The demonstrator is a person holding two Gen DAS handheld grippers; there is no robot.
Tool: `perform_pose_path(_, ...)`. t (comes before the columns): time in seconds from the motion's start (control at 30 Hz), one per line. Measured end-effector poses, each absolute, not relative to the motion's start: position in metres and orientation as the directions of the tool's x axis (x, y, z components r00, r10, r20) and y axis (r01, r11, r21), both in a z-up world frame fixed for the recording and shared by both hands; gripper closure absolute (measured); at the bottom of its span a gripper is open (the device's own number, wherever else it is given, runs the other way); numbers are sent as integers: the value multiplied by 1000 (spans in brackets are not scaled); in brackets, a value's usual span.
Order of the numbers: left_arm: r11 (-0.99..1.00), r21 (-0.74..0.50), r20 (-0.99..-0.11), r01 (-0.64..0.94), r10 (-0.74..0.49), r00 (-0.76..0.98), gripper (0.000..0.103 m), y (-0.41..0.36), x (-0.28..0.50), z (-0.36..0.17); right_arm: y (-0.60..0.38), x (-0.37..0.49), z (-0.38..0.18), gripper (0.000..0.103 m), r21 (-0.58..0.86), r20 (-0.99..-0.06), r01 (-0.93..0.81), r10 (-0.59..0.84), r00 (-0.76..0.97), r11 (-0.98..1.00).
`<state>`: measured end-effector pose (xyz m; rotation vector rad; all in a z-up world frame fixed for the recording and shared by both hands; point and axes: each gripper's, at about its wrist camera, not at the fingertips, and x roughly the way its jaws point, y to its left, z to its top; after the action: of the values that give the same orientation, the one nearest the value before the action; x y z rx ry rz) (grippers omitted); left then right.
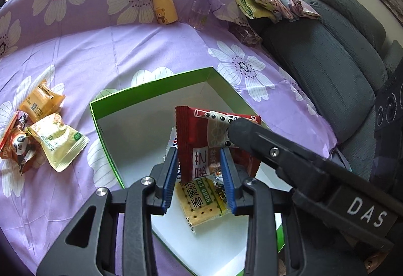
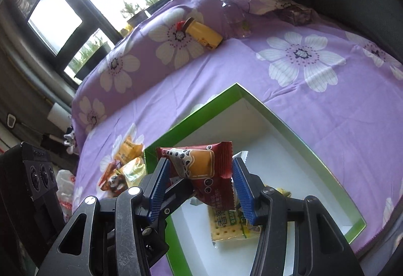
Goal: Organize snacks
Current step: 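Carry the red packet over the green box and lower it, then open the right gripper to drop the red packet, then withdraw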
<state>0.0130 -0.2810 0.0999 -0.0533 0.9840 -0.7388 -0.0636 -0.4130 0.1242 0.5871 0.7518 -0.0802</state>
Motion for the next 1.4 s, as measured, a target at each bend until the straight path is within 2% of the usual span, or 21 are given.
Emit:
perform_pose_path(0.5, 760, -354, -758, 545, -575, 310, 71, -305, 12, 87, -426, -59, 108, 49, 414, -731, 354, 75, 678, 839)
perform_pose_path(1.07, 742, -384, -760, 550, -593, 268, 70, -313, 12, 80, -443, -56, 94, 49, 440, -752, 394, 92, 652, 807)
perform_pose_path(1.3, 729, -423, -742, 538, -620, 256, 68, -296, 10, 88, -437, -61, 104, 49, 391, -755, 405, 37, 654, 826)
perform_pose_path(1.4, 727, -441, -727, 527, -633, 266, 61, -280, 8, 98, -434, -64, 112, 48, 368, -745, 415, -3, 667, 832)
